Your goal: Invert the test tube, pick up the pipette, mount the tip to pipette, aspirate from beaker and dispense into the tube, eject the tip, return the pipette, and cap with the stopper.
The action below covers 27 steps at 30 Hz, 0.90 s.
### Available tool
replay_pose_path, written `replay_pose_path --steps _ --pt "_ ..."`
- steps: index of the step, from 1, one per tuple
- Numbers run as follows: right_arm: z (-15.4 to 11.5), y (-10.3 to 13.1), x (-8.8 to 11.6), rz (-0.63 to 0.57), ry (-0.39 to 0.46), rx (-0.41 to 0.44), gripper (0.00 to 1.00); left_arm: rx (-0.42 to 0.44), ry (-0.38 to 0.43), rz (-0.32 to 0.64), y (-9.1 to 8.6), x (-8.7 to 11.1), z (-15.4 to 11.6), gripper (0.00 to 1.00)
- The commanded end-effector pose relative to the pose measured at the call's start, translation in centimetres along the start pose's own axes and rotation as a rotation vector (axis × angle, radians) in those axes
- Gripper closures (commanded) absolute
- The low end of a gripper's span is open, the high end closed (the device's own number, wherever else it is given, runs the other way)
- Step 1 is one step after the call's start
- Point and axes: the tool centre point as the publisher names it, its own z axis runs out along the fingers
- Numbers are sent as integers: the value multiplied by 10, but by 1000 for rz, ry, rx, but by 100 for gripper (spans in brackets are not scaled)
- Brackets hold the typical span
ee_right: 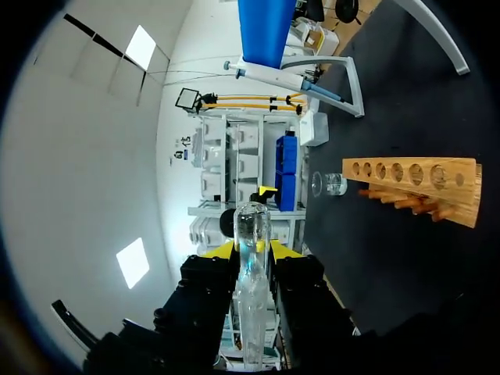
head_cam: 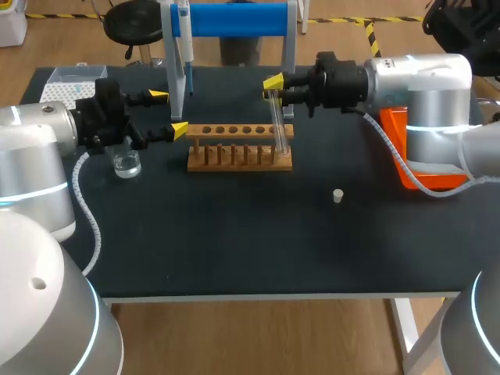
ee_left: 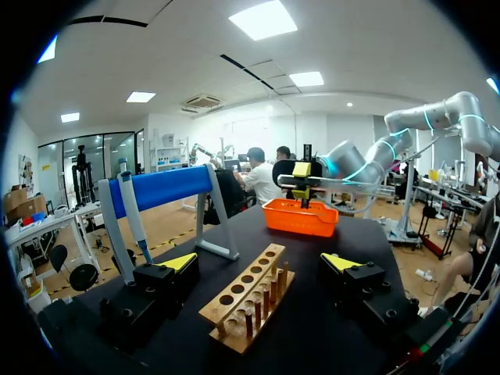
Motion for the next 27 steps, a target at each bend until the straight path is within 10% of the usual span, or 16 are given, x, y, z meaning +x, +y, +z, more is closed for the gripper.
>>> replay_pose_path --steps 1,27 --pt "-1 -1 0 -1 2 1 100 1 -4 1 0 1 0 0" --pt "-1 -3 -4 14 -35 13 100 1 -4 1 0 1 0 0"
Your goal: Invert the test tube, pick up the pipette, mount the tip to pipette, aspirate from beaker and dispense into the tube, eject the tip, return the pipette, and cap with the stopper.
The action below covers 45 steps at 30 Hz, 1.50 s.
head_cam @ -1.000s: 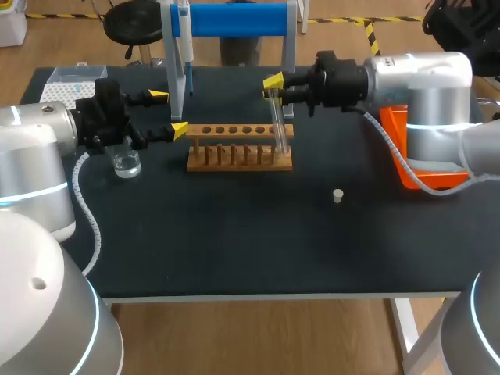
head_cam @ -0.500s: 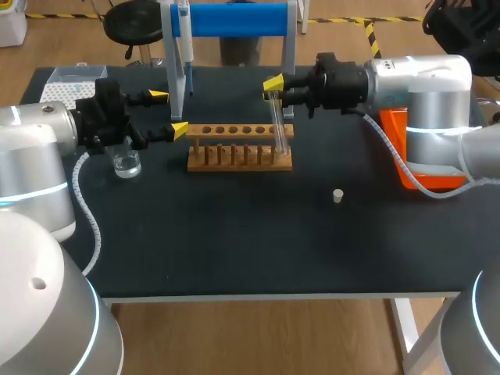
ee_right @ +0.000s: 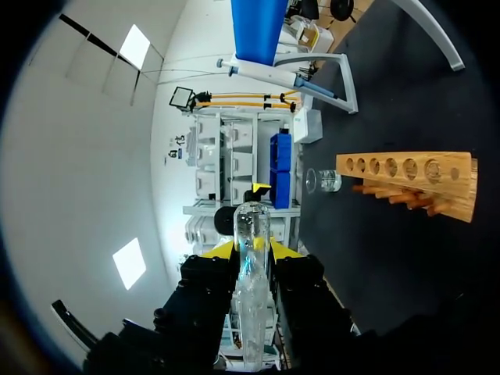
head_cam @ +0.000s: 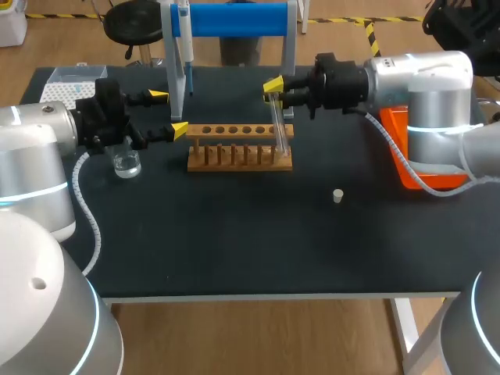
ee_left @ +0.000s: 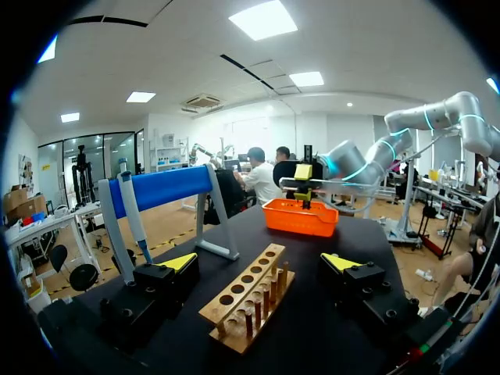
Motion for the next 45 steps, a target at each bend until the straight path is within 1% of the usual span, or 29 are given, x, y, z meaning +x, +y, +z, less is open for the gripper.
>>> replay_pose_path --steps 1,22,23,25,27,28,29,30,32,34,35,36,37,45 --pt "-1 0 1 -1 -3 1 100 1 -4 1 0 1 0 0" --pt "-1 0 1 -7 -12 -6 100 1 -4 1 0 1 0 0" --pt "-1 0 1 -7 -12 -6 100 62 4 44 -2 2 0 0" --pt "-1 0 1 -7 -12 -6 100 159 20 186 -5 6 -1 0" --pt "-1 0 1 -7 -12 -6 100 184 21 301 -7 9 -1 0" --pt "-1 0 1 -7 -12 -6 100 221 27 363 -9 11 -2 0" --pt "-1 0 1 -7 -12 -6 100 226 56 404 -10 13 -2 0" --pt "-1 0 1 -7 -12 -6 100 235 59 454 -11 13 -1 0" --pt "-1 0 1 -7 -12 -6 100 277 95 538 -13 16 -2 0" --pt "-1 0 1 -7 -12 -6 100 308 121 643 -17 20 -2 0" --pt "-1 0 1 -7 -12 -6 100 333 140 709 -20 24 -3 0" --pt "-1 0 1 -7 -12 -6 100 376 157 771 -24 28 -4 0" --pt "-1 0 1 -7 -12 -6 100 373 147 799 -27 31 -5 0" --pt "-1 0 1 -7 -12 -6 100 373 147 799 -27 31 -5 0"
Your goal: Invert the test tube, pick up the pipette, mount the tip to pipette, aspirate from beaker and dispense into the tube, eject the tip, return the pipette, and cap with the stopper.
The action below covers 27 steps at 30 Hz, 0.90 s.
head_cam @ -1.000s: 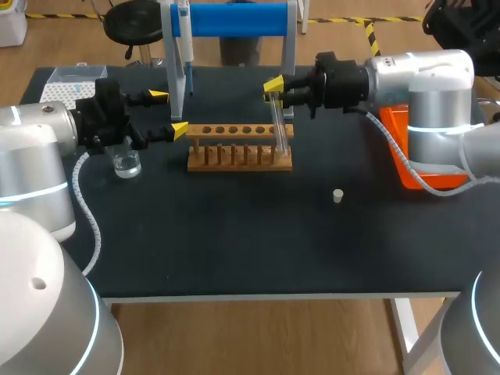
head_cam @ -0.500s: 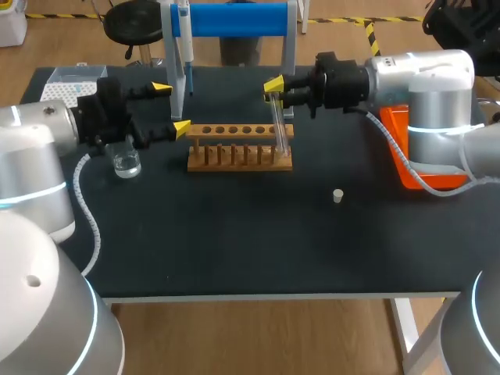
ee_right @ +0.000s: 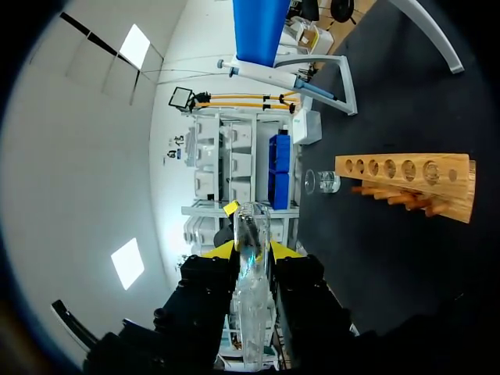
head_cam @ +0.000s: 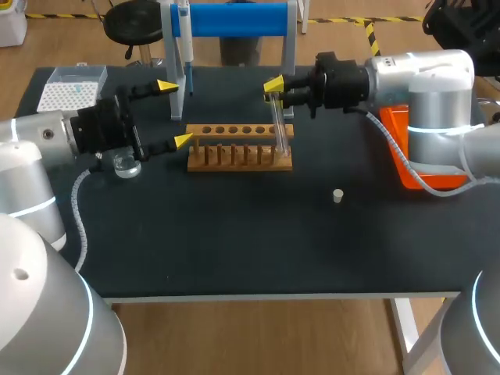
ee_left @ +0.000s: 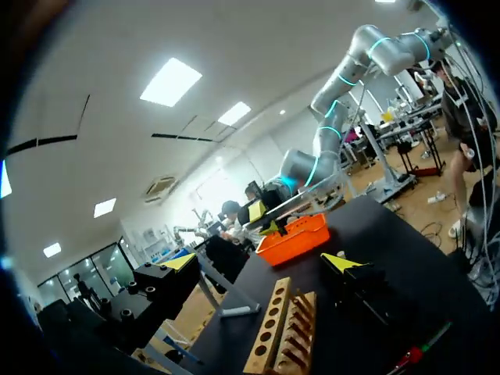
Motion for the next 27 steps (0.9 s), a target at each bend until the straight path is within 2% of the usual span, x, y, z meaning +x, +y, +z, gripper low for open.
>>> replay_pose_path --steps 1,4,5,7,9,13,19,27 --pt "0 0 1 0 -2 -1 100 116 43 190 7 -1 -3 0" --pt "0 0 1 0 -2 -1 100 116 43 190 7 -1 -3 0" --pt "0 0 1 0 -2 -1 100 120 36 261 4 -1 -3 0" --pt "0 0 1 0 -2 -1 100 44 66 406 1 0 0 0" --pt "0 0 1 0 -2 -1 100 28 74 535 -3 1 4 0" --pt "0 0 1 0 -2 -1 100 19 71 714 -13 2 8 0" --pt "0 0 1 0 -2 -1 100 29 72 854 -18 5 16 0" --pt "0 0 1 0 -2 -1 100 69 47 961 -19 15 25 0"
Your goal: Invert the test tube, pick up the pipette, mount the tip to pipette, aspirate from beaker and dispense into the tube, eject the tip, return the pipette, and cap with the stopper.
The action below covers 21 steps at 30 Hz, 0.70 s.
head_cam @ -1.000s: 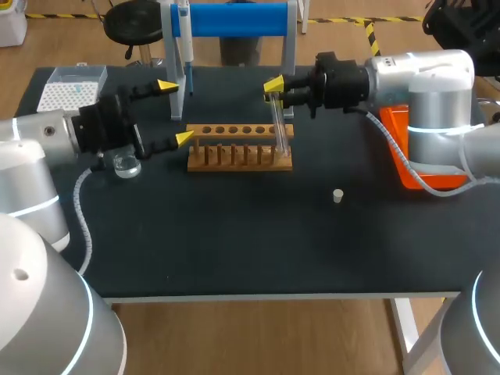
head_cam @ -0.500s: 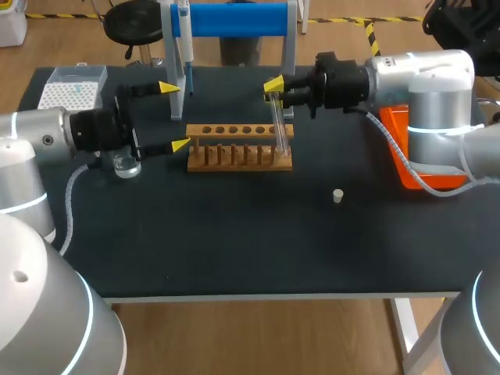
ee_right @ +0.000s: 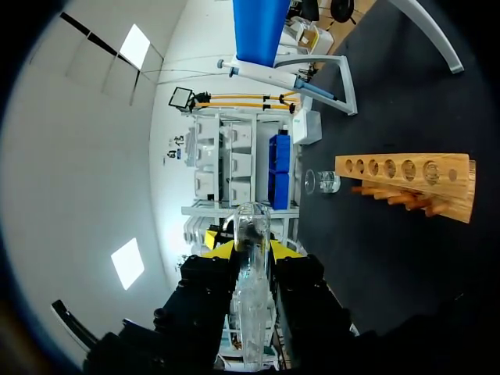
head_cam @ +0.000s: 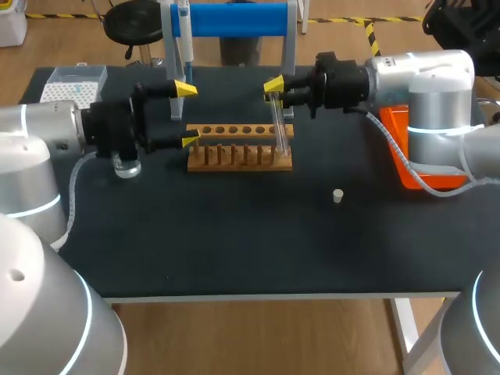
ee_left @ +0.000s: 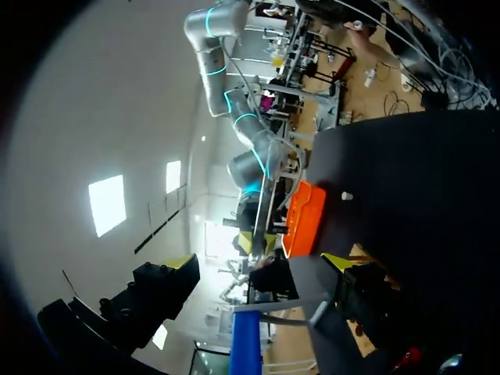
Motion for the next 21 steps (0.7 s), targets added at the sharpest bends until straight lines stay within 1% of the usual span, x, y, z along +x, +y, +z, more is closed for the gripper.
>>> replay_pose_path --steps 1,5,8,21 --pt "-1 0 1 0 -2 0 100 -5 -37 116 -4 6 6 0" --pt "-1 0 1 0 -2 0 100 8 -45 159 -11 5 15 0" --pt "-1 0 1 0 -2 0 100 28 -51 174 -15 4 22 0" --pt "-1 0 1 0 -2 0 100 95 -35 209 -33 3 50 0"
